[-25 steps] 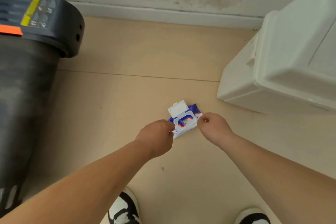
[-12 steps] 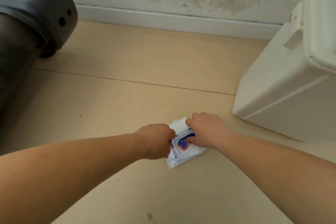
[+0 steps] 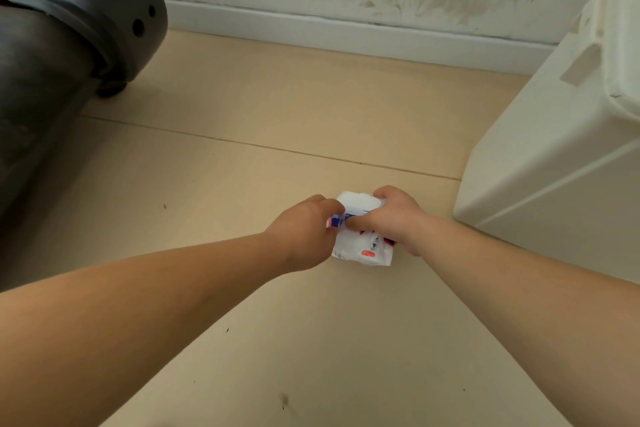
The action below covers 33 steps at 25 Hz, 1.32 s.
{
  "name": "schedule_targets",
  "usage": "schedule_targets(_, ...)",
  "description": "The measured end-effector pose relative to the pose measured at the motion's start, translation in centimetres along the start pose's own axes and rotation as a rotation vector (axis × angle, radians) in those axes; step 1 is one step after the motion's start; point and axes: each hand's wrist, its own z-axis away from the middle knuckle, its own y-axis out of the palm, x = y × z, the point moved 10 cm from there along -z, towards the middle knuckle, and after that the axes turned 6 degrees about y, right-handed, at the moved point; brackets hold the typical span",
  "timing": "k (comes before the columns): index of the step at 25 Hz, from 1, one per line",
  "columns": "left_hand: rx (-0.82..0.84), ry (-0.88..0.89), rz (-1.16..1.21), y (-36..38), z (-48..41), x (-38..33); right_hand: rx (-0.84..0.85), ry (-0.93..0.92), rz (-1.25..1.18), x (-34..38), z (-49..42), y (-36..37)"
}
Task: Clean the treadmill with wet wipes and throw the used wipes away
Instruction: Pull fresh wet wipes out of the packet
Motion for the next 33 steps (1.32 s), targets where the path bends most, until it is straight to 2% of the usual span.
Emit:
schedule_targets(7, -0.129, -0.066, 0.243, -1.5, -0.6, -0.3, 0.019, 0.050, -0.284, 0.3, 1.0, -0.3)
schedule_targets(12, -0.243, -0.103, 0.322, -3.5, -0.4, -0.1, 0.027, 0.042, -0.347, 0.5, 1.8, -1.0)
schedule_targets(17, -0.218, -0.023, 0.283, -4.3, -0.5, -1.8, 0.013, 0.060, -0.385, 1.2, 2.8, -2.0)
schedule_targets(22, -0.270, -0.097, 0.164, -4.5, -1.3, -2.3, -0.078, 0.049, -0.528, 2.2, 3.5, -2.6)
schedule_targets(25, -0.350, -0.209, 0.450, -4.5, -1.3, -1.5, -0.131, 0.016, -0.590, 3.2, 4.1, -3.1)
schedule_targets(28, -0.359, -0.279, 0.742, -4.0, -0.9, -1.2, -0.164, -0.029, -0.652, 4.0, 4.8, -4.0)
schedule_targets(33, -0.402, -0.260, 0.857, -5.1, -1.0, -1.9, -0.171, -0.048, -0.684, 5.0, 5.0, -5.7)
